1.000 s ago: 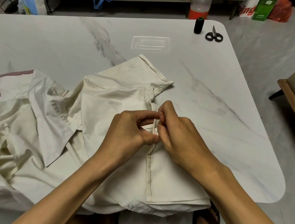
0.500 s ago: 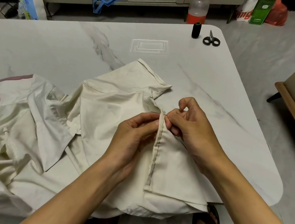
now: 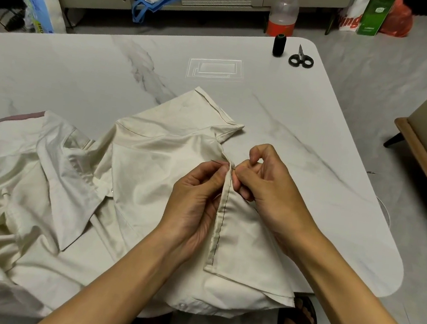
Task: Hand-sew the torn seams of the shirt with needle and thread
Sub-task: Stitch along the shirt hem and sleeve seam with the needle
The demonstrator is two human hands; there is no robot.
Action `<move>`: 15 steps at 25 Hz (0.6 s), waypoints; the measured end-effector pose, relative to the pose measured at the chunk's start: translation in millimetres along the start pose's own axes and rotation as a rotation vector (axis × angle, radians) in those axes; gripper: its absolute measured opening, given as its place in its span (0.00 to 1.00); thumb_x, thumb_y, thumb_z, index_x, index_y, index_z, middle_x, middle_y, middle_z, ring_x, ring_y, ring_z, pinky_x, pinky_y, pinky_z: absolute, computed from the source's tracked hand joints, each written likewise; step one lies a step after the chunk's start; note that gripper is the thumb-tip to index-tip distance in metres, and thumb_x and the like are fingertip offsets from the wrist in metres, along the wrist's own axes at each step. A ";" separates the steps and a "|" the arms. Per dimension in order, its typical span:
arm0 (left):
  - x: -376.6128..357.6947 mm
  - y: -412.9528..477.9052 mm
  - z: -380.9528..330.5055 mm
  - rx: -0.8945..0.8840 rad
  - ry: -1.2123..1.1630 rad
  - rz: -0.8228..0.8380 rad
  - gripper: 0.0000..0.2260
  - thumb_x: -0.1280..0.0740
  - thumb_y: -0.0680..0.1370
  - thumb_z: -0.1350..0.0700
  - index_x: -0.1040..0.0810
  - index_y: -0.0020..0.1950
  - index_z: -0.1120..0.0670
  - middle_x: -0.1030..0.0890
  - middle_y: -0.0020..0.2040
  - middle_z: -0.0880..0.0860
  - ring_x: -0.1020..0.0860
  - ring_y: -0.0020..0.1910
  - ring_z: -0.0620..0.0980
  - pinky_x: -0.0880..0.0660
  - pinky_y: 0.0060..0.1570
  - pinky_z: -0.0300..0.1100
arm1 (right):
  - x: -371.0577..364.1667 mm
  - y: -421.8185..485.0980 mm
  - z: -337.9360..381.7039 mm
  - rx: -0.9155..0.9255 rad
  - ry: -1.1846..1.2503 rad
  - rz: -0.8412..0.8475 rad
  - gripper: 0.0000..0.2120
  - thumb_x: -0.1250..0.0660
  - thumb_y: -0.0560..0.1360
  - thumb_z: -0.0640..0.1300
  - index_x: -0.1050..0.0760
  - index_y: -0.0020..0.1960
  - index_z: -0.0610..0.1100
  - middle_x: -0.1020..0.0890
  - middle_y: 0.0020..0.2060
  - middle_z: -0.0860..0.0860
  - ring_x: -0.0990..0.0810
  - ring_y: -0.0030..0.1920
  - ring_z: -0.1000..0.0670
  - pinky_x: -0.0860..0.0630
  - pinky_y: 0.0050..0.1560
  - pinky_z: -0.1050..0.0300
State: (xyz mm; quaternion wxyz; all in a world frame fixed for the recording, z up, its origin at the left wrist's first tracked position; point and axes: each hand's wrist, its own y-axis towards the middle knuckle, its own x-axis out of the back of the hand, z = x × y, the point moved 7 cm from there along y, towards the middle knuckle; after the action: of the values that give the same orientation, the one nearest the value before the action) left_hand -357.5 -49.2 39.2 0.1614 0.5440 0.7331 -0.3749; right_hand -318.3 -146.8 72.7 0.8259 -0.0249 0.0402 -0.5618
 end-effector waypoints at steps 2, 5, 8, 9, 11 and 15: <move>-1.5 0.2 -0.3 0.000 -0.009 0.003 0.03 0.33 0.75 0.63 0.21 0.44 0.61 0.21 0.35 0.59 0.19 0.31 0.53 0.18 0.37 0.43 | 0.6 -0.4 0.0 -0.008 -0.032 -0.004 0.09 0.41 0.78 0.33 0.38 0.47 0.45 0.23 0.31 0.50 0.33 0.30 0.51 0.34 0.33 0.58; -3.2 1.3 1.4 0.007 -0.022 0.027 0.05 0.37 0.80 0.63 0.24 0.45 0.61 0.23 0.34 0.59 0.20 0.31 0.53 0.19 0.36 0.44 | 3.2 0.0 0.0 -0.012 -0.019 -0.016 0.09 0.42 0.77 0.32 0.37 0.46 0.45 0.23 0.31 0.49 0.32 0.29 0.52 0.34 0.33 0.59; -0.6 2.7 4.5 0.028 -0.052 0.002 0.05 0.36 0.80 0.64 0.23 0.46 0.61 0.20 0.38 0.60 0.18 0.32 0.52 0.18 0.37 0.43 | 3.7 0.5 -0.8 0.017 -0.048 -0.007 0.10 0.40 0.75 0.33 0.38 0.46 0.46 0.23 0.31 0.48 0.32 0.30 0.52 0.35 0.34 0.58; 1.4 4.0 4.9 0.025 -0.048 -0.003 0.03 0.35 0.79 0.64 0.23 0.46 0.61 0.19 0.41 0.62 0.17 0.35 0.52 0.17 0.39 0.42 | 3.5 0.4 -0.8 0.031 -0.073 -0.004 0.10 0.39 0.74 0.34 0.38 0.45 0.46 0.23 0.32 0.48 0.32 0.29 0.53 0.36 0.35 0.58; 5.9 6.6 3.7 -0.003 0.001 -0.011 0.02 0.31 0.75 0.62 0.21 0.46 0.61 0.19 0.47 0.63 0.17 0.39 0.52 0.17 0.45 0.42 | 2.4 0.6 -0.8 0.054 -0.116 0.001 0.11 0.39 0.73 0.33 0.38 0.45 0.47 0.23 0.32 0.49 0.31 0.29 0.55 0.36 0.37 0.59; 9.8 7.2 1.8 -0.065 0.128 -0.025 0.04 0.29 0.72 0.61 0.19 0.45 0.60 0.19 0.45 0.63 0.18 0.39 0.53 0.19 0.46 0.42 | 1.7 -0.1 -1.4 0.081 -0.170 -0.008 0.10 0.39 0.76 0.33 0.37 0.45 0.46 0.22 0.32 0.49 0.29 0.30 0.54 0.35 0.37 0.55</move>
State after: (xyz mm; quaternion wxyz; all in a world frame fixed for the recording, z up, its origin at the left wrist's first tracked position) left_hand -354.7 -42.9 29.0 0.1272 0.5522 0.7604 -0.3174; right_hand -317.9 -148.4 71.3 0.8244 -0.0392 -0.0529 -0.5622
